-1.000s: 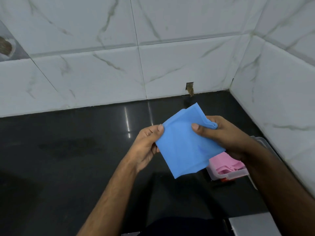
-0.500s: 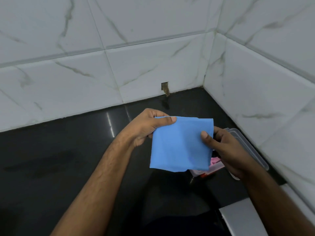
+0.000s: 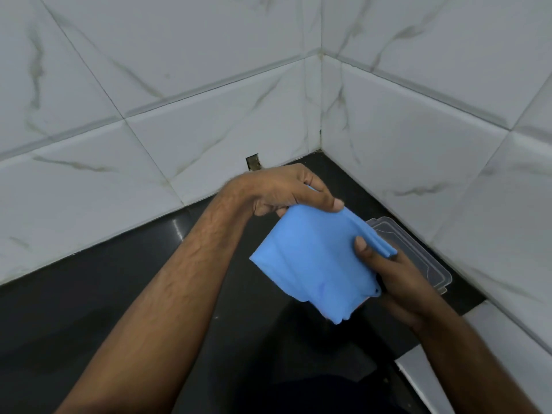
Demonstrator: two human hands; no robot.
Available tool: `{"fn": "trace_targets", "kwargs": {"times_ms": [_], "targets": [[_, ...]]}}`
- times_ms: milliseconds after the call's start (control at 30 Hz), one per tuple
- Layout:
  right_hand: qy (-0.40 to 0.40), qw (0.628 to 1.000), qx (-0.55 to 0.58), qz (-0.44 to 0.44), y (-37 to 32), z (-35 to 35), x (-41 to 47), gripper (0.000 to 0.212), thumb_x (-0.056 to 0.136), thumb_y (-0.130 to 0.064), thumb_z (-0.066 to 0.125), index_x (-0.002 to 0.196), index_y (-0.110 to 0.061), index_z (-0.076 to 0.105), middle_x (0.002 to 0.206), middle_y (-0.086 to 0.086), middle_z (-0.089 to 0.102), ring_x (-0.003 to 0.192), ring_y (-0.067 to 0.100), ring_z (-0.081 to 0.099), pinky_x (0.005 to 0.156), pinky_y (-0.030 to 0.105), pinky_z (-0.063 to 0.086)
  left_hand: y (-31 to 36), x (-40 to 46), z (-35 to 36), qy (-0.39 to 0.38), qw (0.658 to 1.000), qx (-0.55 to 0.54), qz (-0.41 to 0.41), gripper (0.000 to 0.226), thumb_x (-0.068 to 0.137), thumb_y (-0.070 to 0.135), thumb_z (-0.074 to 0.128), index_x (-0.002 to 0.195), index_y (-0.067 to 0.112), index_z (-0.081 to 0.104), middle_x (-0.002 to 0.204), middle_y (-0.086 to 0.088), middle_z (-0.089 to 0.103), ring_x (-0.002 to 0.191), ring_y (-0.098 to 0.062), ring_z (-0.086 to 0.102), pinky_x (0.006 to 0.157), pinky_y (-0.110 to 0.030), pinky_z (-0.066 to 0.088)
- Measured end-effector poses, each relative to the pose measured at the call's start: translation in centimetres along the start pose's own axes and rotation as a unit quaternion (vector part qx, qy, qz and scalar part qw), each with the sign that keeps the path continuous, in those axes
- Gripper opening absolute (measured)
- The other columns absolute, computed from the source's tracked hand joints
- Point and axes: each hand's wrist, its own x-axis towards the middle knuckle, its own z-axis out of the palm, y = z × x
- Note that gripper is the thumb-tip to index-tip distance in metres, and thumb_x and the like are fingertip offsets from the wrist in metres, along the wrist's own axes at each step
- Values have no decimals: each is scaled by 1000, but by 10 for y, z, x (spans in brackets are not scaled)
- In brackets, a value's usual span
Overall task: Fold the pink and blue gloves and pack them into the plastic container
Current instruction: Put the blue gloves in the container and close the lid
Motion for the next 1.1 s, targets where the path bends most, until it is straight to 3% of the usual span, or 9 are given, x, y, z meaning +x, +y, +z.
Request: {"fn": "trace_targets", "kwargs": {"times_ms": [100,233,300,400,567,767,900,1000,1100], "targets": [[78,995,52,-23,-6,-2,7,35,95,-30,70,125,-11,71,129,19,69,116,36,69,84,42,61,-13,12,1,70,985,-155,29,38,93,42,74,116,12,70,97,-7,77,74,-15,72,59,-26,59],[145,986,75,-46,-18,-12,16,40,95,-27,69,132,-12,65,129,14,71,117,32,69,85,43,61,-57,13,30,76,902,-424,24,76,95,60,58,135,-5,59,118,-21,69,97,-27,70,82,-37,58],[179,981,28,-71,-22,-14,19,31,96,-24,68,125,-15,68,121,11,74,110,29,73,78,37,62,-74,14,49,74,914,-397,22,65,95,54,59,129,-1,67,122,-18,72,103,-26,71,85,-37,61],[199,974,-42,-102,-20,-16,21,21,97,-25,69,118,-23,71,116,5,77,105,26,75,74,34,63,-86,20,60,131,928,-342,71,31,100,24,67,127,7,68,120,-11,76,103,-20,75,79,-28,61],[197,965,-123,-118,6,-15,17,29,95,-38,72,122,-30,68,121,0,74,108,21,74,79,40,63,-106,23,47,153,961,-212,95,35,97,13,72,131,9,64,119,-6,76,110,-21,74,88,-29,59],[220,951,-198,-92,46,-8,16,34,87,-50,70,120,-49,60,113,-19,70,103,6,71,70,23,61,-126,27,47,184,980,-69,39,33,107,40,54,129,19,66,119,6,76,108,-13,73,98,-40,58],[211,954,-194,-83,50,-13,19,43,91,-47,69,131,-45,55,122,-19,67,109,9,70,80,34,63,-127,34,56,260,965,18,21,36,108,41,49,131,20,68,137,12,67,116,-6,65,102,-38,55],[212,959,-177,-59,45,-13,20,23,93,-55,61,114,-47,65,114,-12,73,104,15,73,82,43,63,-127,35,57,277,961,20,18,34,107,37,53,130,19,70,138,12,67,113,-4,66,97,-31,55],[219,954,-202,-21,39,-12,22,19,92,-62,53,93,-51,68,100,-14,75,94,12,75,76,37,63,-127,32,53,282,959,26,13,31,106,38,55,125,22,72,125,11,73,106,-5,69,94,-33,58]]}}
